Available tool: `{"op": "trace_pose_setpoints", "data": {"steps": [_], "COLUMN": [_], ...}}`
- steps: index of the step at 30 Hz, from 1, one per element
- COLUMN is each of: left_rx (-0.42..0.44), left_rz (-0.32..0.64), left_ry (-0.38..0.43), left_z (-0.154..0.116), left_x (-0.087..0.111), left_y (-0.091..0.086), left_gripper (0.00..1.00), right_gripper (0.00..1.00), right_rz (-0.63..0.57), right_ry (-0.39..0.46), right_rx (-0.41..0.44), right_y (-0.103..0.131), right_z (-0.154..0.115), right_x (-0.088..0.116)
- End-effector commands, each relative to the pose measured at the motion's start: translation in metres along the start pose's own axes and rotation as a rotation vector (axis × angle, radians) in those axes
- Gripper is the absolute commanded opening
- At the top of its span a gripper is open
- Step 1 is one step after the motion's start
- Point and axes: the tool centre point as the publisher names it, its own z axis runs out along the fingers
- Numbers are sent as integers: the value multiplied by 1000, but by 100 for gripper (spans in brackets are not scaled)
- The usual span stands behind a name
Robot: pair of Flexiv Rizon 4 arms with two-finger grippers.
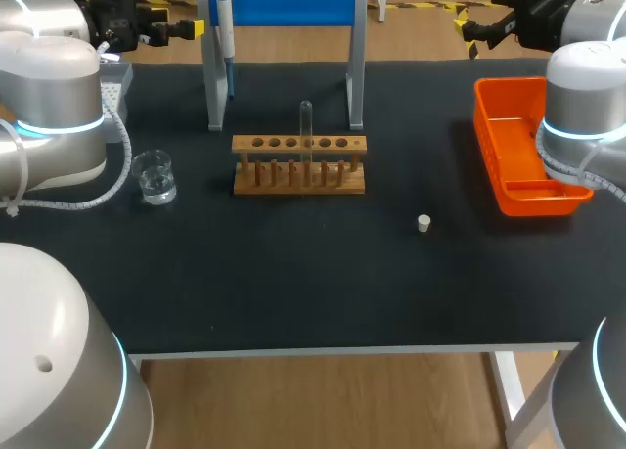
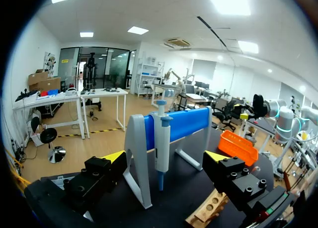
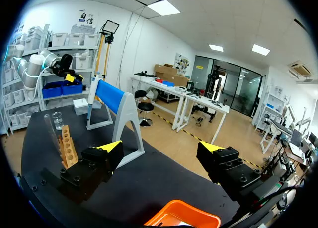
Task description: Invert the test tube, pick up the pipette, mount the tip to pipette, aspirate from beaker and dispense into the tube, eject the tip, return the pipette, and cap with the stopper.
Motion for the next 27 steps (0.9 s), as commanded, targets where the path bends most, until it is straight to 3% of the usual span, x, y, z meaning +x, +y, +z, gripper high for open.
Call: {"op": "trace_pose_setpoints", "data": {"steps": [1, 21, 27], "left_rx": [1, 1, 1], "left_rz": [0, 0, 0], "left_ry": [0, 0, 0], "left_z": [0, 0, 0], "left_x": [0, 0, 0], "left_y": [0, 0, 0], "left_gripper": [100, 100, 100], "right_gripper": [100, 100, 100], "right_rz": [0, 0, -27], "right_ry": [1, 1, 117], "right_rx": [1, 1, -12], "right_y": [0, 0, -6], "right_z": [0, 0, -23], "right_x": [0, 0, 55]}}
